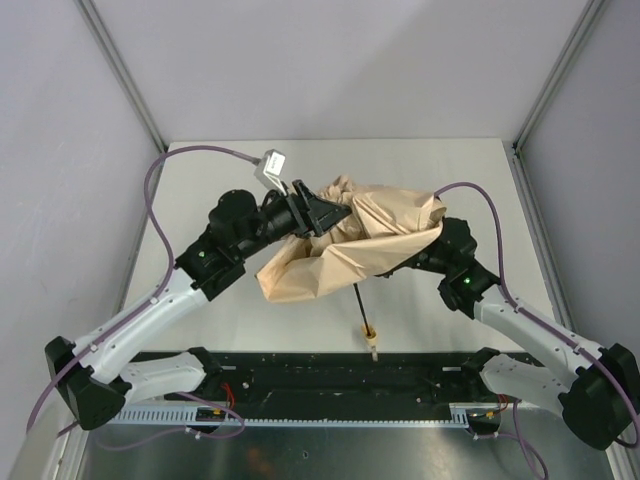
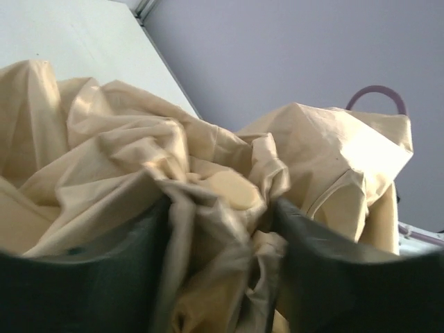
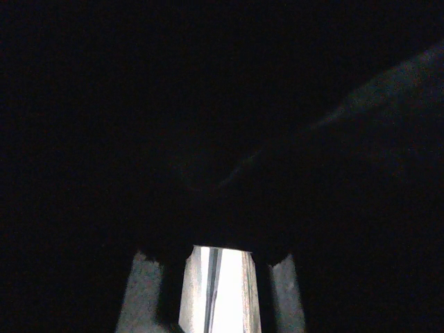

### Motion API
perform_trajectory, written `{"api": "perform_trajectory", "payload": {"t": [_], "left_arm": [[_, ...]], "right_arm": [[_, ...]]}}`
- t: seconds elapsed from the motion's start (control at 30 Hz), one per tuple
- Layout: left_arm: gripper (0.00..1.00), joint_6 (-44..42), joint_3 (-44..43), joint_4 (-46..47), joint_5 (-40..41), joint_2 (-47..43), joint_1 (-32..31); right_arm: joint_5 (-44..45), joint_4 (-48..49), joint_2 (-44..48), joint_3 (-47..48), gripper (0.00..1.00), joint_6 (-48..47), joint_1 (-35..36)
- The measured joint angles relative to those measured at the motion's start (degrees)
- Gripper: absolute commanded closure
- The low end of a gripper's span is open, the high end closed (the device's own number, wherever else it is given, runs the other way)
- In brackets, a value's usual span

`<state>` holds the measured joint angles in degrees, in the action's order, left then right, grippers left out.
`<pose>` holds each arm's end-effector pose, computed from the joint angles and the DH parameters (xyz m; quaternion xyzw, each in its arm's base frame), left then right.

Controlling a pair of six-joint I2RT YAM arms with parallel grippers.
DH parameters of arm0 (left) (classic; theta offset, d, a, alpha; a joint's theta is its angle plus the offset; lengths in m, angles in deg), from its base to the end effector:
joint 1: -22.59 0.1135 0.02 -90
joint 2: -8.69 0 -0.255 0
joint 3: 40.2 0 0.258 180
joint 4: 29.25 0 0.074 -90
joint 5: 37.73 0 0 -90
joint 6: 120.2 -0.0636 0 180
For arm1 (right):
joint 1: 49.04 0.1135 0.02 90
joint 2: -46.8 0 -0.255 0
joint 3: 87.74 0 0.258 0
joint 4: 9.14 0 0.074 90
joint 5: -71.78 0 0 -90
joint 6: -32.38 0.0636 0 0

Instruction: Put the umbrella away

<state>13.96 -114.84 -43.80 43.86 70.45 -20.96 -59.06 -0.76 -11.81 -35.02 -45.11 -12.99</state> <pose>0.2021 -0.2050 0.3917 0.0473 0.7157 -0.5193 0.4646 0.1904 0.1901 0.3100 -0.3789 0.5831 0.4983 0.5178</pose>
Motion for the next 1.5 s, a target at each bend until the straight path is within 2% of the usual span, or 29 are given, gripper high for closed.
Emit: {"api": "perform_trajectory", "payload": {"t": [0.17, 0.2, 0.23, 0.3, 0.37, 0.53, 0.57, 0.8, 0.93, 1.1, 1.2, 1.3, 1.4, 1.5], "left_arm": [[0.93, -1.31, 0.00, -0.07, 0.52, 0.81, 0.39], [0.96, -1.84, 0.02, -0.20, 0.63, 0.76, 0.63], [0.98, -2.29, 0.24, -0.35, 0.68, 0.59, 0.96], [1.00, -2.27, 0.92, -0.35, 0.76, 0.00, 1.22], [1.00, -2.23, 2.03, -0.39, 0.85, -1.01, 1.75], [1.00, 0.02, 4.61, -2.16, -0.94, -5.22, 3.54], [1.00, 0.90, 4.94, -2.36, -0.68, -6.29, 4.83], [1.00, 4.33, 5.09, -1.97, 3.82, -13.94, 11.78], [1.00, 4.48, 5.09, -1.22, 5.16, -15.23, 12.79], [1.00, 3.48, 5.09, -3.39, 6.91, -14.08, 13.00], [1.00, 0.66, 5.03, -4.26, 6.82, -12.35, 13.35], [1.00, -2.64, 5.03, -4.59, 5.38, -10.95, 13.60], [1.00, -5.70, 5.03, -5.16, 2.58, -10.34, 13.88], [1.00, -7.52, 5.03, -5.25, -0.44, -10.34, 13.97]], "right_arm": [[1.55, -3.15, 0.02, 0.61, 0.99, -1.03, 0.39], [1.97, -3.69, 0.04, 0.76, 0.95, -0.98, 0.42], [2.54, -4.13, 0.07, 0.96, 0.86, -0.96, 0.42], [3.67, -5.66, 0.09, 1.27, 0.60, -1.03, 0.55], [4.63, -7.39, 0.24, 1.60, 0.41, -1.03, 0.90], [9.75, -12.66, 2.03, 1.84, 0.13, -0.59, 0.98], [10.60, -14.14, 2.69, 1.84, 0.10, -0.11, 0.59], [16.33, -24.94, 4.48, 1.75, 0.06, 3.96, -4.33], [17.07, -29.62, 5.95, 1.07, 0.10, 4.81, -4.15], [18.12, -34.21, 15.08, 0.57, 0.16, 4.11, -3.52], [17.73, -32.54, 22.49, 0.59, 0.21, 4.22, -2.40], [17.20, -28.00, 25.90, 0.74, 0.20, 5.14, -0.85], [15.82, -21.22, 23.54, 2.36, 0.21, 6.12, 0.48], [13.92, -18.29, 15.19, 7.72, 0.22, 6.19, 0.98]]}}
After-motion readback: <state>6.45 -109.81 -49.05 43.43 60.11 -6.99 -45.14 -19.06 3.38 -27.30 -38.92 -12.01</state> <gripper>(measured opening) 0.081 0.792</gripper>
